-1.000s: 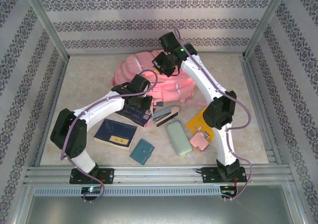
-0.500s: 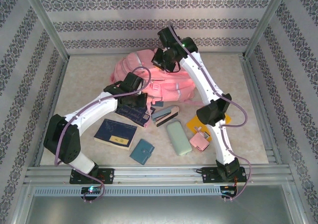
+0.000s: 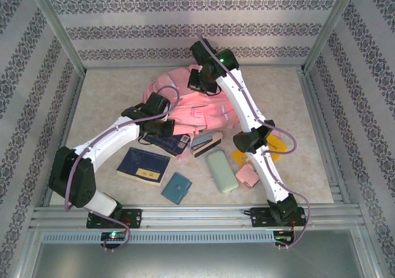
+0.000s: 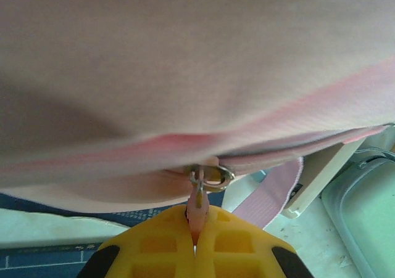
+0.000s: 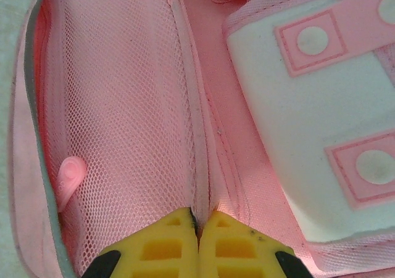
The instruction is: Pack books, pencil case, and school supplies into a backpack
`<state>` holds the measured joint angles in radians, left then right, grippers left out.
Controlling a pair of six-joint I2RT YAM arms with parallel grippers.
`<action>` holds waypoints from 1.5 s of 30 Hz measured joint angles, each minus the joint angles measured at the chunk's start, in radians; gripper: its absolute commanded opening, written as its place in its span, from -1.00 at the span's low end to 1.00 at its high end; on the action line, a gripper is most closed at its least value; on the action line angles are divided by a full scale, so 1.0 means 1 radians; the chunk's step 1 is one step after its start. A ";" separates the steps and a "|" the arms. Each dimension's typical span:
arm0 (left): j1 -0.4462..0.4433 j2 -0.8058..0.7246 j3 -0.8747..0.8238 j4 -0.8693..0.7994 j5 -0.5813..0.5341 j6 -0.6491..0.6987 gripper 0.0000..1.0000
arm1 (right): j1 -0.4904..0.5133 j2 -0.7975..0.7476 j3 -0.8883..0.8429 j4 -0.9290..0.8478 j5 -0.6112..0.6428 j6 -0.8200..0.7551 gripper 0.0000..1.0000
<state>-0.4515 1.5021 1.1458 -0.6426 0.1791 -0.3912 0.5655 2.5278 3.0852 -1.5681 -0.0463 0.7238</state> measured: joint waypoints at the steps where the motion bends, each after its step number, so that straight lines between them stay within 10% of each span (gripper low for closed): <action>1: 0.011 -0.006 -0.005 -0.001 0.001 0.000 -1.00 | 0.002 0.000 0.002 -0.005 0.011 -0.012 -1.00; 15: 0.093 -0.042 -0.034 -0.009 0.030 0.020 -1.00 | 0.046 0.000 0.007 -0.043 0.142 -0.163 -1.00; 19: 0.093 -0.043 -0.034 -0.009 0.068 0.022 -1.00 | 0.055 0.000 0.007 -0.043 0.187 -0.205 0.14; 23: 0.095 -0.045 -0.038 -0.008 0.098 0.021 -1.00 | 0.061 0.000 0.016 -0.043 0.262 -0.233 0.62; 34: 0.093 -0.059 -0.082 0.002 0.148 0.002 -1.00 | 0.072 -0.141 -0.164 -0.043 0.517 -0.246 0.68; 45: 0.093 -0.068 -0.119 0.047 0.184 -0.021 -1.00 | 0.150 -0.621 -0.977 -0.038 0.613 -0.184 0.73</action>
<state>-0.3580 1.4338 1.0271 -0.5957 0.3634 -0.4126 0.7155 1.9068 2.1078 -1.6062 0.5667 0.5396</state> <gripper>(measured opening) 0.051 0.875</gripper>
